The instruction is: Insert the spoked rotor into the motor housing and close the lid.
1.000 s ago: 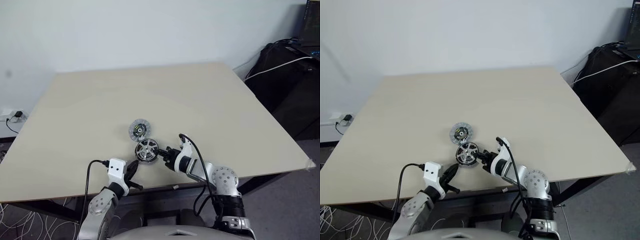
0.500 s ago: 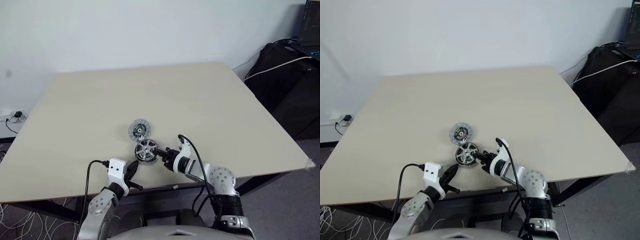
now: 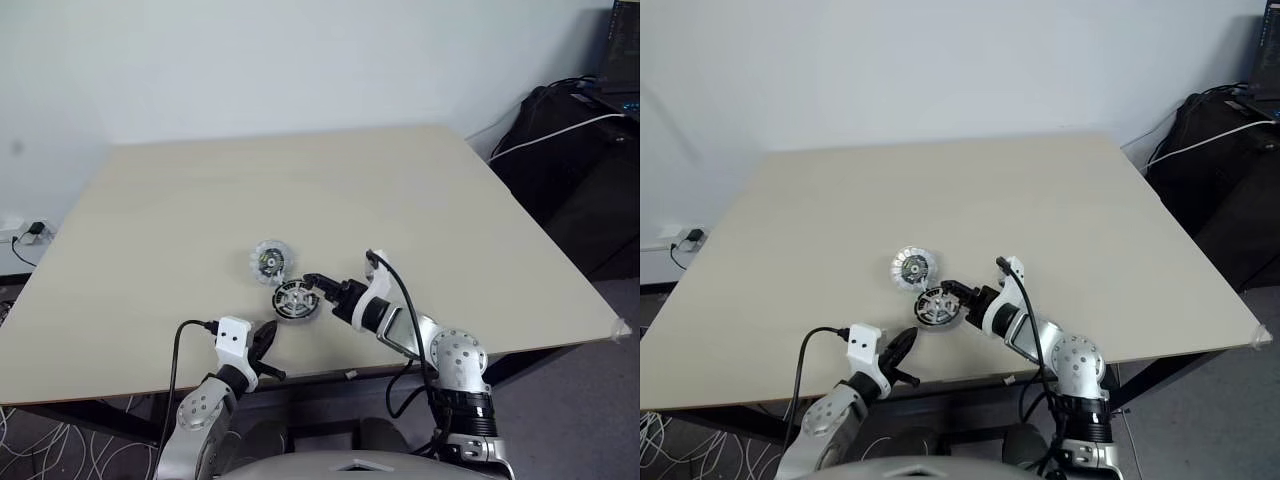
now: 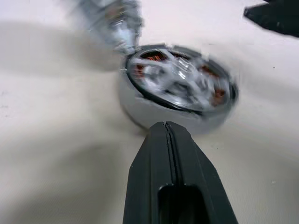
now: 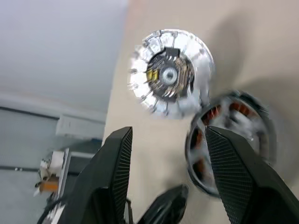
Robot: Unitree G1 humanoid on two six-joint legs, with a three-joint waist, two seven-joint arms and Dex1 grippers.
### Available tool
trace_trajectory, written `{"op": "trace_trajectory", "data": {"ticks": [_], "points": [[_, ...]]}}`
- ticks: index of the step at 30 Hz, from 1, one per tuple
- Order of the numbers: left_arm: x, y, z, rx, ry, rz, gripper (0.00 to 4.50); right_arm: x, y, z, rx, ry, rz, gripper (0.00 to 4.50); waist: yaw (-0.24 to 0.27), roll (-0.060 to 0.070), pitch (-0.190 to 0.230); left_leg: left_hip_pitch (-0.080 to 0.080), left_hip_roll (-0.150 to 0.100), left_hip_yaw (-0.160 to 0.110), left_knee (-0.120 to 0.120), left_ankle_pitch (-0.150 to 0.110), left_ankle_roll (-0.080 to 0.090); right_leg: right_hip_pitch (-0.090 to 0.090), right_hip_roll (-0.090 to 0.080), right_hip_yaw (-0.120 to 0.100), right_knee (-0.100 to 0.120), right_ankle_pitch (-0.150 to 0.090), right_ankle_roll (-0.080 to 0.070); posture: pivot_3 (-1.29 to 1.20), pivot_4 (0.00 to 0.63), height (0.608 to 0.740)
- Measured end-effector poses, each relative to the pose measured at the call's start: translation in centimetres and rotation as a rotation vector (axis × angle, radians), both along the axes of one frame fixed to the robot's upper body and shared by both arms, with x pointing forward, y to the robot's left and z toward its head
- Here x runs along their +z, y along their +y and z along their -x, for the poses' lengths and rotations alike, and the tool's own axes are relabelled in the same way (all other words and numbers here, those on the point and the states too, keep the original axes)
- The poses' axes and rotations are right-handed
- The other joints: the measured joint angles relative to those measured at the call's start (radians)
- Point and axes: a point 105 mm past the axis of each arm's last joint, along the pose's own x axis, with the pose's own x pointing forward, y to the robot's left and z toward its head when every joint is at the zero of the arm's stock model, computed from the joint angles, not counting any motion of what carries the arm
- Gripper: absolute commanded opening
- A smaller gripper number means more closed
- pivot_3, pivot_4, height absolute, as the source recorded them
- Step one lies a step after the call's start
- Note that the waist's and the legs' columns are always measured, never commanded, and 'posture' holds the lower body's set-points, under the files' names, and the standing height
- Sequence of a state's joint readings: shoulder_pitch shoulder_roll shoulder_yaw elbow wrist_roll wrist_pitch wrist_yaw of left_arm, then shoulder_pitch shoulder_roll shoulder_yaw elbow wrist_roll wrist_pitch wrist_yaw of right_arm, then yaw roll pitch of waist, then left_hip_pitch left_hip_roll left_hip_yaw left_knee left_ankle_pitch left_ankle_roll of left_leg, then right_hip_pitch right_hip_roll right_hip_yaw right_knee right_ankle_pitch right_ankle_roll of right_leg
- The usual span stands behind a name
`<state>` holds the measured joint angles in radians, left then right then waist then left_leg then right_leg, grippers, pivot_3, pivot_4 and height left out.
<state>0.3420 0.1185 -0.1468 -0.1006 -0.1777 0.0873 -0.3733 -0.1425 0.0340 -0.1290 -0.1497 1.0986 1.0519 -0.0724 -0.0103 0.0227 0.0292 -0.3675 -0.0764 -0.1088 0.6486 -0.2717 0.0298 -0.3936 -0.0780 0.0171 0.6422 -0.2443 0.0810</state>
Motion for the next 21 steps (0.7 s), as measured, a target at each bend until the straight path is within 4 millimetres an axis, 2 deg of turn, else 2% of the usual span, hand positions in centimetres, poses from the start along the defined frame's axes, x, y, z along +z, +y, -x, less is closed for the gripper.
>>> {"op": "trace_trajectory", "data": {"ticks": [4,7,10,13,14,17,21], "points": [[0.0,0.0,0.0,-0.001,0.0,0.0,0.0,-0.5,-0.9,-0.2,-0.032,0.003,0.053,2.66,0.0,0.0,0.0,0.0,0.0,0.0,0.0,0.0,0.0,0.0,0.0,0.0,0.0,0.0,0.0,0.0,0.0,0.74],[0.0,0.0,0.0,-0.001,-0.001,0.0,0.0,-1.2,-1.7,-0.6,-0.05,-0.047,0.189,2.05,0.0,0.0,0.0,0.0,0.0,0.0,0.0,0.0,0.0,0.0,0.0,0.0,0.0,0.0,0.0,0.0,0.0,0.74],[0.0,0.0,-0.1,-0.001,-0.002,-0.002,0.0,-1.8,-2.1,-0.9,0.01,-0.244,0.484,1.14,0.0,0.0,0.0,0.0,-0.001,0.001,0.0,0.0,0.0,0.0,0.0,0.0,0.0,0.0,0.0,0.0,0.0,0.74],[0.0,0.0,-0.1,-0.003,-0.002,-0.001,0.0,-2.0,-0.7,-0.7,0.112,-0.459,0.671,0.16,-0.002,-0.001,0.0,0.001,0.0,0.001,0.0,0.0,0.0,0.0,0.0,0.0,0.0,0.0,0.0,0.0,0.0,0.74],[0.0,0.0,-0.1,-0.004,-0.003,-0.001,0.0,-2.0,0.2,-0.5,0.145,-0.503,0.683,0.01,-0.002,-0.001,0.0,0.001,0.001,0.001,0.0,0.0,0.0,0.0,0.001,0.0,0.0,0.0,0.0,0.0,0.0,0.74],[0.0,0.0,0.0,-0.008,-0.003,0.0,0.0,-2.1,2.4,-0.3,0.199,-0.566,0.671,0.01,0.001,-0.002,0.001,0.002,0.001,0.001,0.001,0.0,-0.001,0.001,0.001,0.0,0.0,0.0,0.0,0.0,0.0,0.74],[0.0,0.0,0.0,-0.006,-0.001,0.0,0.0,-1.1,4.0,-1.2,0.224,-0.64,0.672,0.01,0.002,-0.005,0.002,0.002,0.0,0.001,0.002,0.0,-0.001,0.002,0.0,0.0,0.0,0.0,0.001,0.0,0.0,0.74]]}}
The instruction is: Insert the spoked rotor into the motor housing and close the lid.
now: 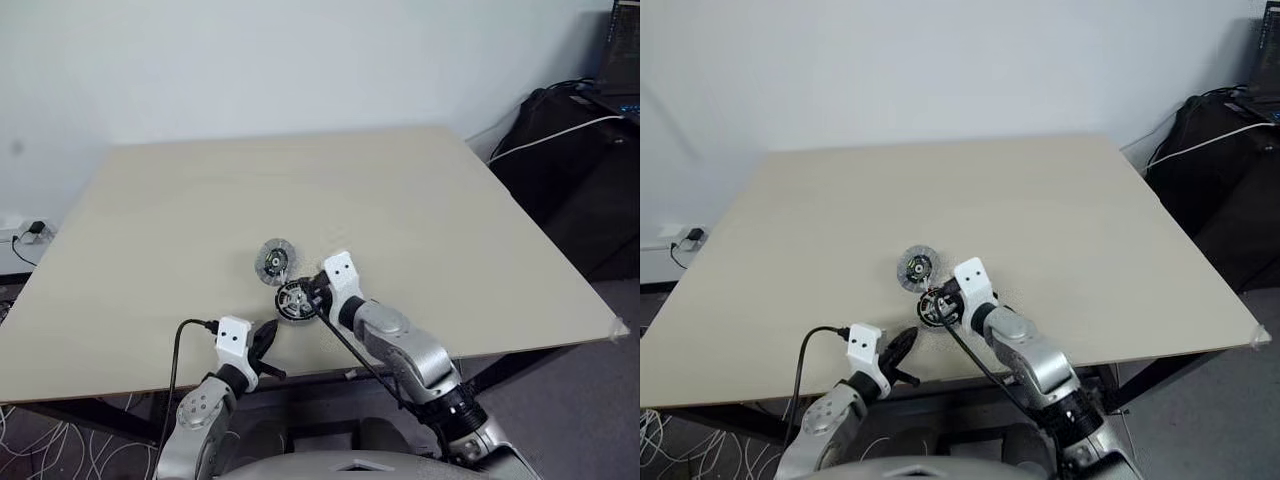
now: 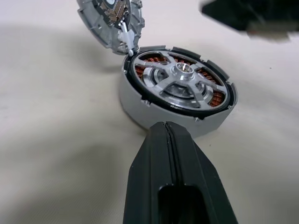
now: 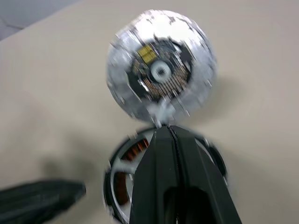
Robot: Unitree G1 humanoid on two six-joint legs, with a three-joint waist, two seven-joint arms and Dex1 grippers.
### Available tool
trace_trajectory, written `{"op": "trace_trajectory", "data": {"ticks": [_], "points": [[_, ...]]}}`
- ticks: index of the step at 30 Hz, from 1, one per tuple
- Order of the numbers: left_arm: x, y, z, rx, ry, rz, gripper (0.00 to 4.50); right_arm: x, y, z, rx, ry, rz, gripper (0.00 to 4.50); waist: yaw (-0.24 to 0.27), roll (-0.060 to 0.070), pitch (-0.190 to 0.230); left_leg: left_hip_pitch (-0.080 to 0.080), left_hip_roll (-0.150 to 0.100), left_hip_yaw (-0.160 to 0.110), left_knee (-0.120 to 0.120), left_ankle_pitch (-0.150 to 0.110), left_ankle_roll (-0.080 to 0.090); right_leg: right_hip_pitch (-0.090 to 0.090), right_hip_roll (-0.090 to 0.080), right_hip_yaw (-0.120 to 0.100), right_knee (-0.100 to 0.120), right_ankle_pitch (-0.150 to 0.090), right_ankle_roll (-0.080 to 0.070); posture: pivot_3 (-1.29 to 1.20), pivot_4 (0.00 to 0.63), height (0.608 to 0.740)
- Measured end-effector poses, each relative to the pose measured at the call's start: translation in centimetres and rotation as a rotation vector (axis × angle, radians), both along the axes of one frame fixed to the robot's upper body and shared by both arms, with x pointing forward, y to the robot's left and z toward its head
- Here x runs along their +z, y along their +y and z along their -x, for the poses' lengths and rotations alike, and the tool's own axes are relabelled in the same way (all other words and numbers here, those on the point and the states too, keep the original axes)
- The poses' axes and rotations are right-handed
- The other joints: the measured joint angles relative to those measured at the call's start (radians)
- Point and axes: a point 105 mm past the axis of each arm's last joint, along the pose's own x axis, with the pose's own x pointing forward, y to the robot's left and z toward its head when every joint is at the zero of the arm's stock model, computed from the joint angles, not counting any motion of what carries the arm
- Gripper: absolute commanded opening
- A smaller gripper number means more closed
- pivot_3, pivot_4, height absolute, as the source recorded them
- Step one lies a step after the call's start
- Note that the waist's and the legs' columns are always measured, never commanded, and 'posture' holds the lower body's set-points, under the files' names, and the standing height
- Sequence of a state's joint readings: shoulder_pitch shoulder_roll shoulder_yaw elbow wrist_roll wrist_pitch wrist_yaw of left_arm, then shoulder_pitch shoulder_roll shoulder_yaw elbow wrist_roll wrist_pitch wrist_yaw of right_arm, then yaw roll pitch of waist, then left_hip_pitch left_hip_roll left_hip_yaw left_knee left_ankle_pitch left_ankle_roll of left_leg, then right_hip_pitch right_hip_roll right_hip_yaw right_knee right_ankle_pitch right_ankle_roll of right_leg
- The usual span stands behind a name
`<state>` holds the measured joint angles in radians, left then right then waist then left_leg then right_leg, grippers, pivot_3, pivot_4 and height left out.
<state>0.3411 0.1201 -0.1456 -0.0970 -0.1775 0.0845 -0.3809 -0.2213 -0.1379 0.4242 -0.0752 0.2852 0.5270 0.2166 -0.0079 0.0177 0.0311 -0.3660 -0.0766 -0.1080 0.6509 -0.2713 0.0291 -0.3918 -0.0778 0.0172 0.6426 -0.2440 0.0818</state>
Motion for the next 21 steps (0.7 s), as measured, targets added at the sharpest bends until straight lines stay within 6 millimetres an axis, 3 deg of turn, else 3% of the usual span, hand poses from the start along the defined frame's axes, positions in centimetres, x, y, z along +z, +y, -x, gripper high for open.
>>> {"op": "trace_trajectory", "data": {"ticks": [6,13,21], "points": [[0.0,0.0,0.0,0.001,0.0,0.0,0.0,0.2,1.4,-0.5,0.041,-0.021,0.004,0.01,-0.001,-0.001,-0.001,0.0,0.0,-0.001,-0.002,0.0,0.0,-0.001,0.0,0.0,0.0,0.003,-0.006,0.0,0.0,0.74],[0.0,0.0,0.0,0.005,0.0,0.001,0.0,-3.6,1.1,-0.4,0.063,0.091,0.099,0.01,-0.002,-0.001,-0.001,0.001,0.0,-0.001,-0.002,0.0,0.0,-0.001,0.0,0.0,0.001,0.003,-0.006,0.0,0.0,0.74],[0.0,0.0,0.0,0.013,-0.002,0.005,0.0,-4.1,1.1,-0.2,0.073,0.106,0.145,0.01,-0.001,-0.001,-0.007,0.003,0.0,-0.001,-0.002,0.0,0.0,0.001,0.0,0.0,0.001,0.003,-0.006,0.0,0.0,0.74]]}}
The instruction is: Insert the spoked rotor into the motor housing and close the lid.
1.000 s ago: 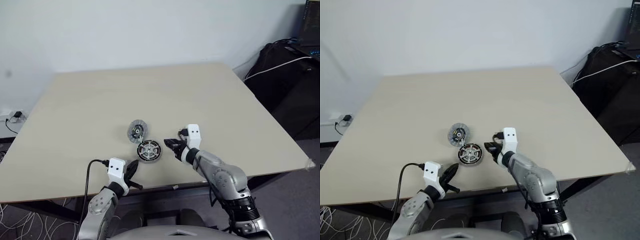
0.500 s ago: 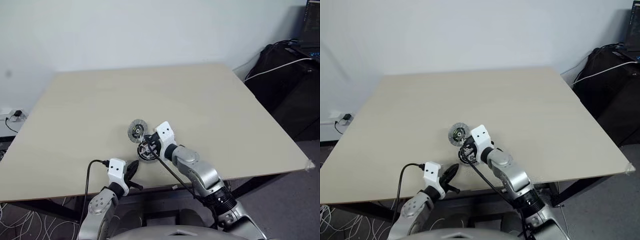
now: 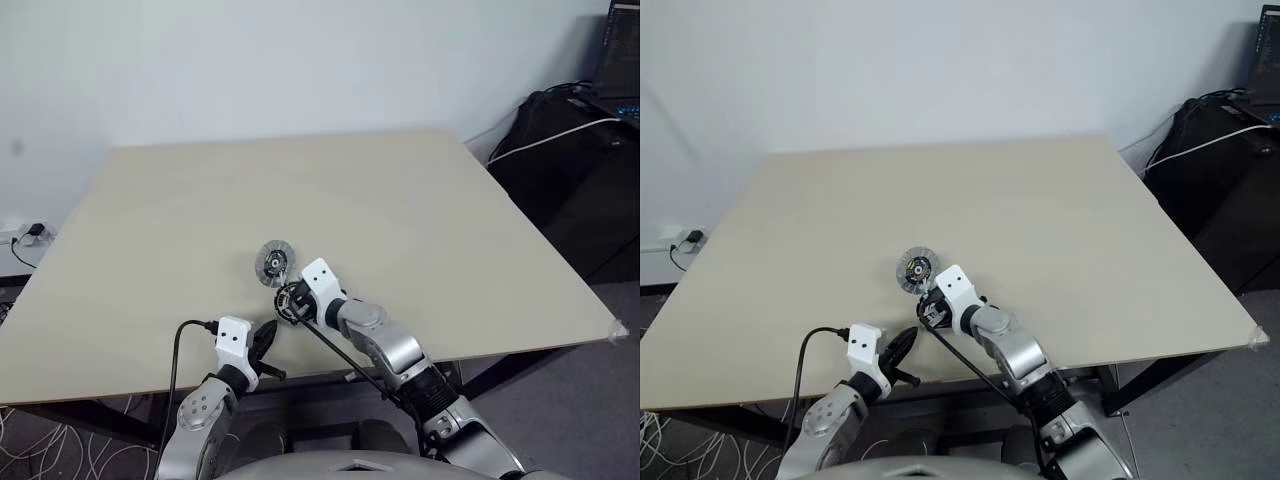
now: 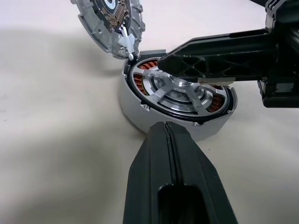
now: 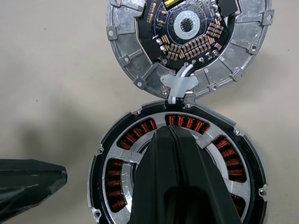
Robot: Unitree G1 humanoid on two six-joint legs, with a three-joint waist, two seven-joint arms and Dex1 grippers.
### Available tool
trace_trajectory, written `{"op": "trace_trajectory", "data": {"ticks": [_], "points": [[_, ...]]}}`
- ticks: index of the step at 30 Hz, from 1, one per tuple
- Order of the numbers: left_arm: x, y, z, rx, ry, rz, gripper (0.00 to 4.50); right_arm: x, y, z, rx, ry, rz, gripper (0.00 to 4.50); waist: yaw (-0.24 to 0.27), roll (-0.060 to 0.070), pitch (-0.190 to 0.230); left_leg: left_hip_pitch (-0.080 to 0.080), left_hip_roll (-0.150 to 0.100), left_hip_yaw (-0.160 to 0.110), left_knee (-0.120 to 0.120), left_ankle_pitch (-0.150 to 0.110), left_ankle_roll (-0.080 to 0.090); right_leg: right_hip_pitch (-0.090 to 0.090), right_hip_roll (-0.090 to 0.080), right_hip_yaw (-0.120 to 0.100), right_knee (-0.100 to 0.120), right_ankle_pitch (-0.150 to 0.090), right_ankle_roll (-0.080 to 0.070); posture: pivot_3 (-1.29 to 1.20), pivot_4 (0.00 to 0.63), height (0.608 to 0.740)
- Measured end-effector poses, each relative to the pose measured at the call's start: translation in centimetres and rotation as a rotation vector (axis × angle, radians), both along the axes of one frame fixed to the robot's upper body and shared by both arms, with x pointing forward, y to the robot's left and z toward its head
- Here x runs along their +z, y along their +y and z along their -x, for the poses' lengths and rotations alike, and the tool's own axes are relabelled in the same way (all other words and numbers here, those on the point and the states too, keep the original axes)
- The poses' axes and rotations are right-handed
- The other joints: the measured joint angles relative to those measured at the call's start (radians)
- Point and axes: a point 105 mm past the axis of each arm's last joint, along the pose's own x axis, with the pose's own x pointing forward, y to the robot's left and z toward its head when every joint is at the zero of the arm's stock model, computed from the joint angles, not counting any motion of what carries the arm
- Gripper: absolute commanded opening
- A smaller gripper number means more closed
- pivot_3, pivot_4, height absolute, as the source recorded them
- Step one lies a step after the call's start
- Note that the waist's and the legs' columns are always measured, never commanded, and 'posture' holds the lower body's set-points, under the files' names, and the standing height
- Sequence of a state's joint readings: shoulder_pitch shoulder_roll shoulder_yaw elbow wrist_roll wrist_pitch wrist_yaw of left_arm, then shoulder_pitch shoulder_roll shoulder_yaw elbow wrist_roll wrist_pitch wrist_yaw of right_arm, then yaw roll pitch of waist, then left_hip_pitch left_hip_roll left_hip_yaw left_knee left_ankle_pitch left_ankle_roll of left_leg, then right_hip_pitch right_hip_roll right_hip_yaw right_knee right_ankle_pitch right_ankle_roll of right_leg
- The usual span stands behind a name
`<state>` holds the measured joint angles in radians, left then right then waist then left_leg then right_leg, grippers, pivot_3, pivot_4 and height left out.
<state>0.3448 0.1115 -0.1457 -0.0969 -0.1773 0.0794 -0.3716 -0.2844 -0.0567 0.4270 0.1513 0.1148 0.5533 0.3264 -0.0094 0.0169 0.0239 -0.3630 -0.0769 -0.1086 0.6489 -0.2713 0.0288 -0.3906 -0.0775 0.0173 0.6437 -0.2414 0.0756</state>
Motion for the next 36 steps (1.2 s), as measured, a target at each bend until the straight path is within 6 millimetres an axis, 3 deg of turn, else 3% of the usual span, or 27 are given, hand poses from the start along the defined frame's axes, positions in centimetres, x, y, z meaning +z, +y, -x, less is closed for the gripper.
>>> {"op": "trace_trajectory", "data": {"ticks": [4,10,12,16,23,28,31,36], "points": [[0.0,0.0,0.0,0.0,0.0,0.0,0.0,0.3,-0.2,0.3,-0.02,0.012,-0.055,0.01,-0.001,0.0,0.0,0.0,0.0,0.0,0.0,0.0,0.0,0.0,0.0,0.0,0.0,0.0,0.0,0.0,0.0,0.74],[0.0,0.0,0.0,-0.002,-0.001,0.0,0.0,3.5,0.9,0.3,0.027,-0.066,-0.155,0.01,-0.001,0.0,0.0,0.0,0.0,0.0,0.0,0.0,0.0,-0.001,0.0,0.0,0.0,0.0,0.0,0.0,0.0,0.74],[0.0,0.0,0.0,-0.002,0.0,0.0,0.0,2.8,1.3,0.7,0.047,-0.045,-0.136,0.01,-0.001,0.0,0.0,0.0,0.0,0.0,0.0,0.0,0.0,-0.001,0.0,0.0,0.0,0.0,0.0,0.0,0.0,0.74],[0.0,0.0,0.0,0.0,0.0,0.0,0.0,-0.6,0.9,1.5,0.049,0.061,-0.046,0.01,0.0,-0.001,0.0,0.0,0.0,0.0,0.0,0.0,0.0,0.0,0.0,0.0,0.0,0.0,0.0,0.0,0.0,0.74],[-0.1,0.1,0.2,0.008,0.006,0.005,0.0,-0.3,0.1,1.6,0.085,0.044,-0.03,0.01,0.0,-0.001,-0.001,0.0,0.0,0.0,0.001,0.0,0.0,0.0,0.0,0.0,0.0,0.0,0.0,0.0,0.0,0.74],[-0.1,0.1,0.0,0.009,0.002,0.007,0.0,3.9,-0.2,1.3,0.2,-0.092,-0.067,0.01,-0.002,-0.001,0.0,0.0,0.001,0.0,0.0,0.0,0.0,-0.001,0.001,0.0,0.0,0.0,0.001,0.0,0.0,0.74],[0.0,-0.1,-0.1,0.003,-0.004,0.012,0.0,5.9,-0.9,1.1,0.341,-0.199,0.021,0.01,0.001,-0.002,0.001,0.0,0.0,0.0,0.001,0.0,0.0,0.001,0.0,-0.001,0.0,0.0,0.002,0.0,0.0,0.74],[0.0,-0.1,-0.1,0.003,-0.003,0.014,0.0,5.1,-3.5,1.8,0.63,-0.299,0.334,1.22,0.007,-0.003,0.001,0.0,0.0,0.0,0.001,0.0,0.0,0.001,-0.001,-0.001,-0.001,-0.003,0.006,0.0,0.0,0.74]]}}
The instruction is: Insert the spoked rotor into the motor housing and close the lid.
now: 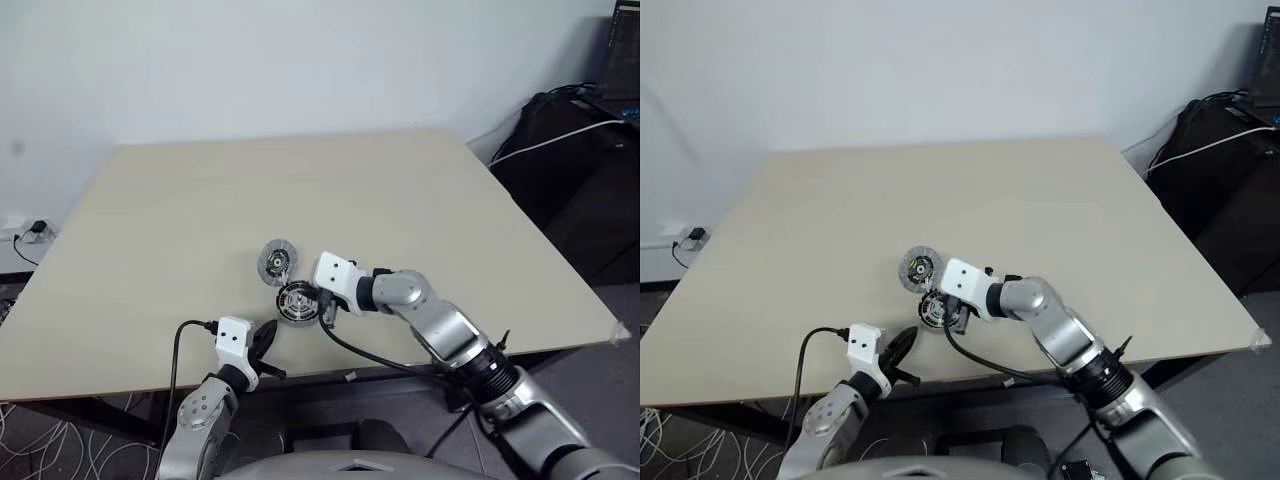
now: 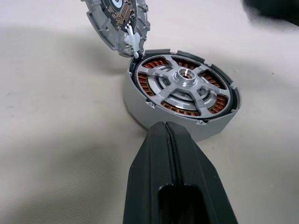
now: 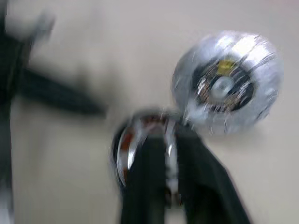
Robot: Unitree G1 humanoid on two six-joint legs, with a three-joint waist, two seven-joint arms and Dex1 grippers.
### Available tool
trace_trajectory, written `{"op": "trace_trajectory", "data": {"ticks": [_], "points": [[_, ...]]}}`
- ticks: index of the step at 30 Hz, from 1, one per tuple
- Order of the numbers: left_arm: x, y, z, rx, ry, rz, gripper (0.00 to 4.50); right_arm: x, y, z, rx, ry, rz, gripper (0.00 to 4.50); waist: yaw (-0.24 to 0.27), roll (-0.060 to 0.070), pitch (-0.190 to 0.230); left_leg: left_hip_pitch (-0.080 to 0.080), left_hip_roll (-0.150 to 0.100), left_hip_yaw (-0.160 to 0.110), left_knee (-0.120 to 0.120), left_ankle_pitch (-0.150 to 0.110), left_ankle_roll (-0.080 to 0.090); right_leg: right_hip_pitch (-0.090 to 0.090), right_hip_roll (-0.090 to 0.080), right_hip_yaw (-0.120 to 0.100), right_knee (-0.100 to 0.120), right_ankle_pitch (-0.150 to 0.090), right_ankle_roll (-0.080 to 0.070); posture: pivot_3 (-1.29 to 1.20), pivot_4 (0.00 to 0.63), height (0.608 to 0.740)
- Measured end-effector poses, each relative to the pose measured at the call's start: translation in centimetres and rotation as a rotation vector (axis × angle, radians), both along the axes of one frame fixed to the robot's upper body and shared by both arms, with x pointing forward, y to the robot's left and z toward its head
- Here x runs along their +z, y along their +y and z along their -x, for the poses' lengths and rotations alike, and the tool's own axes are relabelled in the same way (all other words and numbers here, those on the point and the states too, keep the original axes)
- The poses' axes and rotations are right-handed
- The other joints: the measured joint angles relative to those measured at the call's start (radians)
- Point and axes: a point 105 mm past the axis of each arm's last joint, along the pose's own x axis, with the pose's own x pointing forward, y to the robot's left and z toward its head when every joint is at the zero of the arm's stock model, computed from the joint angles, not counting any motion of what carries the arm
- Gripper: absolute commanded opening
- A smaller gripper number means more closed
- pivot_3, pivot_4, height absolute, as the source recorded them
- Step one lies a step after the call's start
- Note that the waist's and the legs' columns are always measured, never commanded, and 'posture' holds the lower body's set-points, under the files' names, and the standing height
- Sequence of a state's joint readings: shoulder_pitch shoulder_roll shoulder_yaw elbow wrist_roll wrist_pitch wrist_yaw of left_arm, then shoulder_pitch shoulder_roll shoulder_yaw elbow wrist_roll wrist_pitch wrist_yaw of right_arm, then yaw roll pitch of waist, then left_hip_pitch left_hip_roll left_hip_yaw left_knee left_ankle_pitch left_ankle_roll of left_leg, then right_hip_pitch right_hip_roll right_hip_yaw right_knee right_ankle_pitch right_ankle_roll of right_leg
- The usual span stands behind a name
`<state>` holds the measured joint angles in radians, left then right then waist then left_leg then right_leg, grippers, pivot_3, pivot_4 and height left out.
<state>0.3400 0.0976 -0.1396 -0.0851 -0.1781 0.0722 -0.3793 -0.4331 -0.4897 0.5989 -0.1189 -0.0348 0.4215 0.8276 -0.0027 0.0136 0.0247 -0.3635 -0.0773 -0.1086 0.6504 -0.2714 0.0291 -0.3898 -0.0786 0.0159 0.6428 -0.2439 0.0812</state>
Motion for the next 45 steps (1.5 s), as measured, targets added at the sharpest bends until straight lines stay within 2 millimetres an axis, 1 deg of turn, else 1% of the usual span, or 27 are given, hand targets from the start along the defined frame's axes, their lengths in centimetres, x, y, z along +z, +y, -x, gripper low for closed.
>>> {"op": "trace_trajectory", "data": {"ticks": [2,4,8,10,13,17,23,27,33,36,37,40,42,43,44,45], "points": [[0.0,-0.1,0.0,0.0,-0.001,0.004,0.0,-0.9,-0.4,0.6,0.094,-0.012,0.093,1.93,-0.002,-0.001,0.0,0.0,0.001,0.0,0.0,0.0,0.0,-0.001,0.0,0.0,0.0,0.0,-0.001,0.0,0.0,0.74],[0.1,-0.2,0.0,0.002,-0.001,0.008,0.0,-1.2,-0.3,0.9,0.177,-0.024,0.157,2.51,-0.003,-0.001,0.001,0.0,0.001,0.0,0.0,0.0,0.0,-0.001,0.0,0.0,0.0,0.0,-0.001,0.0,0.0,0.74],[0.1,-0.3,-0.1,0.005,-0.002,0.013,0.0,-0.5,0.2,0.5,0.288,-0.078,0.228,2.51,0.003,-0.002,0.001,0.0,0.001,0.0,0.0,0.0,0.0,0.0,0.0,0.0,0.0,0.001,-0.001,0.0,0.0,0.74],[0.1,-0.2,-0.1,0.009,-0.002,0.014,0.0,-0.4,0.3,0.4,0.336,-0.093,0.271,2.51,0.007,-0.002,0.001,0.0,0.001,0.0,0.001,0.0,0.0,0.0,0.0,0.0,0.0,0.003,-0.005,0.0,0.0,0.74],[0.2,-0.2,-0.1,0.013,-0.011,0.015,0.0,-0.5,0.7,0.4,0.412,-0.093,0.335,2.51,0.013,-0.002,0.001,0.0,0.001,0.0,0.0,0.0,0.0,-0.001,0.0,0.0,0.0,0.003,-0.005,0.0,0.0,0.74],[0.1,-0.2,-0.2,0.017,-0.017,0.018,0.0,-1.3,1.0,0.4,0.48,-0.068,0.411,2.51,0.019,-0.002,0.001,0.0,0.0,0.0,0.0,0.0,0.0,-0.001,0.0,0.0,0.0,0.003,-0.005,0.0,0.0,0.74],[-0.2,-0.2,-0.1,0.025,-0.013,0.019,0.0,-2.9,1.3,0.3,0.49,-0.024,0.444,2.51,0.023,-0.002,0.001,0.0,0.0,0.0,0.0,0.0,0.0,-0.001,0.0,0.0,0.001,0.003,-0.006,0.0,0.0,0.74],[-0.1,-0.2,-0.1,0.027,-0.022,0.02,0.0,-3.6,1.0,-0.3,0.473,-0.007,0.473,2.51,0.022,-0.002,0.001,0.0,0.0,0.0,0.0,0.0,-0.001,-0.001,0.0,0.0,0.001,0.004,-0.006,0.0,0.0,0.74],[-0.2,-0.2,0.0,0.031,-0.019,0.024,0.0,-3.6,0.9,-1.2,0.458,-0.006,0.487,2.51,0.021,-0.002,0.001,0.0,0.0,0.0,0.0,0.001,-0.001,-0.001,0.0,0.0,0.001,0.004,-0.007,0.0,0.0,0.74],[-0.2,-0.3,0.0,0.033,-0.019,0.026,0.0,-3.6,0.9,-1.3,0.461,-0.003,0.49,2.51,0.021,-0.002,0.001,0.001,0.0,0.0,0.0,0.001,-0.001,-0.001,0.001,0.0,0.002,0.004,-0.007,0.0,0.0,0.74],[-0.2,-0.3,0.0,0.034,-0.019,0.027,0.0,-3.6,1.0,-1.3,0.461,-0.003,0.49,2.12,0.021,-0.002,0.0,0.001,0.0,0.0,0.0,0.001,-0.002,-0.001,0.001,0.0,0.002,0.004,-0.007,0.0,0.0,0.74],[-0.2,-0.3,0.0,0.037,-0.018,0.028,0.0,-3.5,0.9,-1.6,0.448,-0.009,0.493,1.38,0.021,0.0,-0.001,0.001,0.0,0.0,0.0,0.001,-0.002,-0.001,0.001,0.0,0.002,0.004,-0.007,0.0,0.0,0.74],[-0.3,-0.2,0.1,0.04,-0.014,0.027,0.0,-3.5,0.8,-1.7,0.45,-0.005,0.5,0.65,0.021,0.0,-0.002,0.001,0.0,0.0,0.0,0.001,-0.002,-0.001,0.001,0.0,0.002,0.004,-0.007,0.0,0.0,0.74],[-0.3,-0.2,0.1,0.041,-0.012,0.027,0.0,-3.5,0.8,-1.6,0.458,-0.002,0.502,0.35,0.021,0.0,-0.002,0.001,0.0,0.0,0.0,0.001,-0.002,-0.001,0.001,0.0,0.002,0.004,-0.007,0.0,0.0,0.74],[-0.3,-0.2,0.2,0.041,-0.011,0.026,0.0,-3.6,0.7,-1.6,0.46,0.002,0.503,0.11,0.021,0.0,-0.002,0.001,0.0,0.0,0.0,0.001,-0.002,-0.001,0.001,0.0,0.002,0.004,-0.007,0.0,0.0,0.74],[-0.3,-0.2,0.1,0.042,-0.012,0.026,0.0,-3.7,0.6,-1.5,0.461,0.006,0.503,0.08,0.019,0.0,-0.002,0.001,0.001,0.0,0.0,0.001,-0.002,-0.001,0.001,0.0,0.002,0.005,-0.007,0.0,0.0,0.74]]}}
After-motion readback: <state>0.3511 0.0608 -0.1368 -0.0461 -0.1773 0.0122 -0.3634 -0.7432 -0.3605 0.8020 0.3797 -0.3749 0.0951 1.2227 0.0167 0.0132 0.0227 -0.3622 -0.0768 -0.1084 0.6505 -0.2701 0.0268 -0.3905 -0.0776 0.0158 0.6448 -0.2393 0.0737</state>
